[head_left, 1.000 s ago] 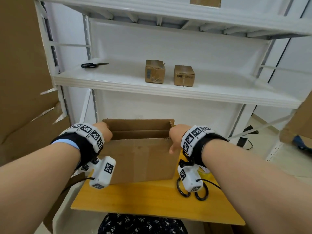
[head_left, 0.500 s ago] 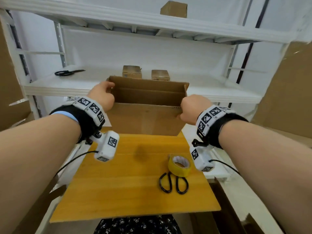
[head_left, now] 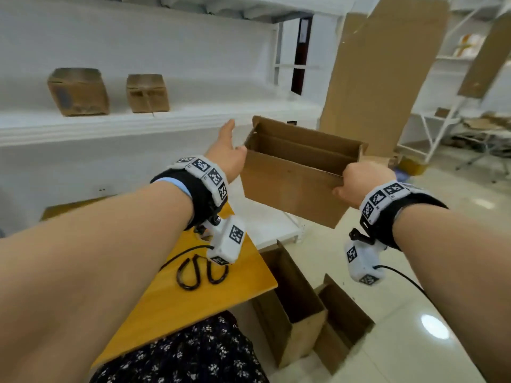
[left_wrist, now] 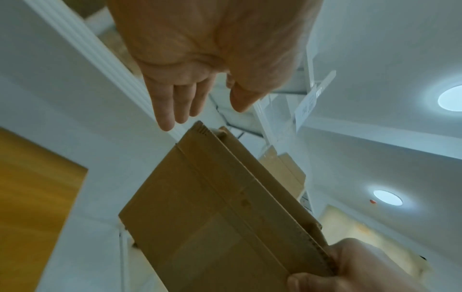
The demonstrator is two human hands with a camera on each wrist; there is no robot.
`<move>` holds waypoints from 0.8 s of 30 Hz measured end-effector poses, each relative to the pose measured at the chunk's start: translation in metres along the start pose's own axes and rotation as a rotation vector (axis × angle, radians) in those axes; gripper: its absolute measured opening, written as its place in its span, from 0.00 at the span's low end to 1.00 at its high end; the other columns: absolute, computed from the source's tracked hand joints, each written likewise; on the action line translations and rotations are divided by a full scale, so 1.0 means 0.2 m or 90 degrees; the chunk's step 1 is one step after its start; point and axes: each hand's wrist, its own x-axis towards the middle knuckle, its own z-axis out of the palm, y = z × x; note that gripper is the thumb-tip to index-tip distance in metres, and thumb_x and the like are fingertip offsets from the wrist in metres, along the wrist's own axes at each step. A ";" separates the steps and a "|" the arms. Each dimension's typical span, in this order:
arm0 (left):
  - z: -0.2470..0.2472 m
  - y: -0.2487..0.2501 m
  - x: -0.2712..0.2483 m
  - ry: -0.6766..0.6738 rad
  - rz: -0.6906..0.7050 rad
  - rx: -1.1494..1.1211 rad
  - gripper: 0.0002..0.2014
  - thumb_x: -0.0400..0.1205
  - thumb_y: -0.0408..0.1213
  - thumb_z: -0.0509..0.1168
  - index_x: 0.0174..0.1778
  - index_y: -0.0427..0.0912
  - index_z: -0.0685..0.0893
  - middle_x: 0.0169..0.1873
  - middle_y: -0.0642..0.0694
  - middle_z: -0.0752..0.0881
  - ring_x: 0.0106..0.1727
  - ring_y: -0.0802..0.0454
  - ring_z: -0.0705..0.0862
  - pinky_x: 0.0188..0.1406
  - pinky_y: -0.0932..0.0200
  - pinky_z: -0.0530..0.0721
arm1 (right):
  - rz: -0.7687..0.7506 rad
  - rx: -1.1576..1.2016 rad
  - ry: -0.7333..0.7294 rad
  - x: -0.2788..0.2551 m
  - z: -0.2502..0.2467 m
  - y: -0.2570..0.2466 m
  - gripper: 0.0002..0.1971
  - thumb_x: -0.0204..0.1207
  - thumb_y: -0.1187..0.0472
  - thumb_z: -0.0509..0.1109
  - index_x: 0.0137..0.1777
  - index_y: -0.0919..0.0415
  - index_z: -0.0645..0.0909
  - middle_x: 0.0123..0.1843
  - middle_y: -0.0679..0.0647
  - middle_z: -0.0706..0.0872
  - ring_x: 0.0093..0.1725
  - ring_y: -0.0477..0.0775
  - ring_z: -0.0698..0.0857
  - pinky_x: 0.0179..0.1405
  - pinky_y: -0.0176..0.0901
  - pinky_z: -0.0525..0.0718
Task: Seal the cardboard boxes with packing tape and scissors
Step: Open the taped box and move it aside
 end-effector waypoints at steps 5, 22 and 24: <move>0.54 -0.01 0.00 -0.192 -0.097 -0.097 0.29 0.86 0.43 0.58 0.82 0.57 0.54 0.62 0.38 0.79 0.58 0.35 0.84 0.57 0.35 0.85 | 0.123 -0.042 -0.153 0.02 0.39 0.31 0.11 0.80 0.58 0.65 0.36 0.56 0.80 0.37 0.56 0.86 0.38 0.58 0.83 0.54 0.52 0.81; 1.64 -0.21 0.10 -0.365 -0.294 -0.163 0.15 0.90 0.39 0.51 0.71 0.43 0.73 0.44 0.42 0.91 0.44 0.51 0.90 0.29 0.60 0.85 | 0.152 -0.075 -0.421 0.02 1.35 0.62 0.04 0.73 0.62 0.71 0.38 0.56 0.79 0.35 0.51 0.84 0.35 0.51 0.80 0.49 0.47 0.78; 1.67 -0.27 0.12 -0.357 -0.310 -0.156 0.15 0.90 0.40 0.52 0.71 0.43 0.73 0.43 0.43 0.91 0.44 0.52 0.90 0.28 0.61 0.85 | 0.146 -0.031 -0.458 0.04 1.44 0.61 0.04 0.74 0.63 0.72 0.40 0.57 0.79 0.35 0.51 0.81 0.36 0.51 0.78 0.53 0.43 0.75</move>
